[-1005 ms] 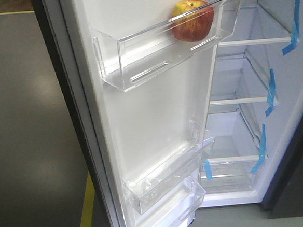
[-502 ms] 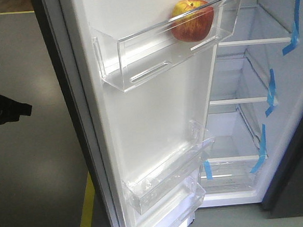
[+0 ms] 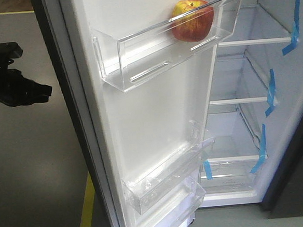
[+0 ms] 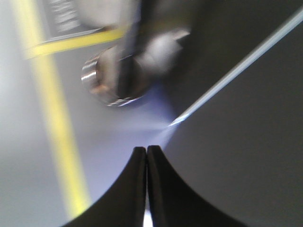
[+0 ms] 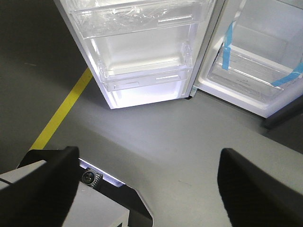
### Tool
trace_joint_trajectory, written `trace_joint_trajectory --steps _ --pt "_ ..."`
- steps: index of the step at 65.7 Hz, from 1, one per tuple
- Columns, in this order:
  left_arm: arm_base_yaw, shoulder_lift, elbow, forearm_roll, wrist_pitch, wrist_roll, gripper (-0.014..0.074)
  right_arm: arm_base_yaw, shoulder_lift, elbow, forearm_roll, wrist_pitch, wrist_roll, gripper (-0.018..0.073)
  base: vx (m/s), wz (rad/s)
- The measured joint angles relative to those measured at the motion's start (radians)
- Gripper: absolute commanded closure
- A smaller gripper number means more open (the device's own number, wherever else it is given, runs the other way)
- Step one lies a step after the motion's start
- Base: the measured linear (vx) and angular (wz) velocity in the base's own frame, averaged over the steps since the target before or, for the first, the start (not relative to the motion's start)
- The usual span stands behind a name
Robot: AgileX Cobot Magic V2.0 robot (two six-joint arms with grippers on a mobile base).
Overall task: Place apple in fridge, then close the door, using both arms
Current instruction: 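Reach the left gripper to the door's outer edge and push it shut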
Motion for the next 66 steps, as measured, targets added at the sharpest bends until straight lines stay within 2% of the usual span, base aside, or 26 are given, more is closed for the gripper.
trace_joint_trajectory --steps 11,19,37,66 --pt "-0.011 0.048 -0.038 -0.147 0.046 0.095 0.0602 0.0 0.0 0.0 0.0 0.0 0.0 -0.0005 0.0 0.0" --pt "-0.035 0.065 -0.053 -0.202 0.069 0.129 0.0602 0.0 0.0 0.0 0.0 0.0 0.0 -0.0005 0.0 0.0" --pt "-0.105 0.073 -0.057 -0.221 0.069 0.149 0.0602 0.0 0.0 0.0 0.0 0.001 0.0 -0.0005 0.0 0.0" --pt "-0.276 0.073 -0.06 -0.225 0.105 0.175 0.0602 0.0 0.0 0.0 0.0 0.001 0.0 -0.0005 0.0 0.0"
